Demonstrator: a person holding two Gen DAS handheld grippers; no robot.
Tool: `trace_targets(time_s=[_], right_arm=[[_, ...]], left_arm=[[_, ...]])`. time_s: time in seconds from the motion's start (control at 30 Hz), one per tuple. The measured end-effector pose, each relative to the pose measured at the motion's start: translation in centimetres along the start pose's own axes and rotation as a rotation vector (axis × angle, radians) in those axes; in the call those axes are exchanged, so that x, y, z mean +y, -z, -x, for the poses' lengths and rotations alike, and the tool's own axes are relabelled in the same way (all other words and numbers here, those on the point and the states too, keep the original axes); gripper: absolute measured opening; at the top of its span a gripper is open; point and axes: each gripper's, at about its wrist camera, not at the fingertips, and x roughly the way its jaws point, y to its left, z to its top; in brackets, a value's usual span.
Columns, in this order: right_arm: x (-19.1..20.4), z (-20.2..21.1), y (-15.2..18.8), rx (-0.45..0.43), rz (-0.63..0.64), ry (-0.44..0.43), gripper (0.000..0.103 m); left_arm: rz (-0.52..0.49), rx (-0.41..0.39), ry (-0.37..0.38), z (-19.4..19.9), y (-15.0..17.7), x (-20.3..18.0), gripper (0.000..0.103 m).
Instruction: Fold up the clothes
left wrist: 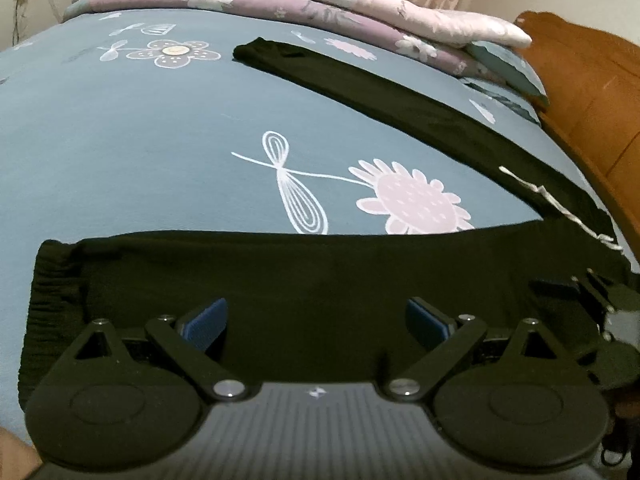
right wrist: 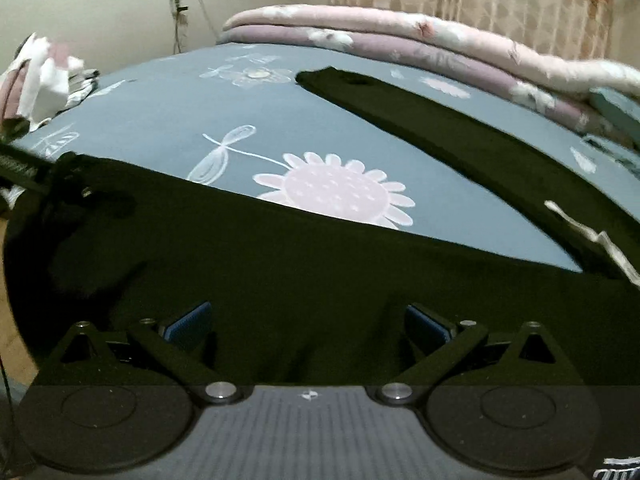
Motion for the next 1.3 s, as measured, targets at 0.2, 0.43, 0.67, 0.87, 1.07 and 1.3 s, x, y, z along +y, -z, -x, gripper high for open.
trace_targets(time_s=[0.2,0.43,0.67,0.87,1.07,1.3], right_arm=[[0.3,-0.8,-0.6,0.002,-0.007,0.01,0.103],[0.3,-0.4,-1.0,-0.002,-0.031,0.025,0.103],[-0.5,4.6,0.6,-0.043,-0.078,0.041,0.103],[-2.5,6.7,4.6,-0.027,-0.067,0.137,0.103],[-3.9,6.4,8.5,-0.011,-0.123,0.15,0.103],[-3.5,7.2,9.9,-0.047,-0.139,0.174,0.103]], left_arm=[[-0.031,0.02,-0.019,-0.6,0.2,-0.7,0.096],[-0.044,0.019,-0.029,-0.6,0.1,-1.1,0.096],[-0.052,-0.017,0.003,0.1,0.0,-2.1,0.096],[-0.091,-0.008,0.034,-0.7,0.0,-4.4,0.096],[-0.113,-0.03,0.066,-1.4,-0.4,-7.1,0.096],[-0.169,-0.023,0.101,-2.8,-0.9,-10.9,0.096]])
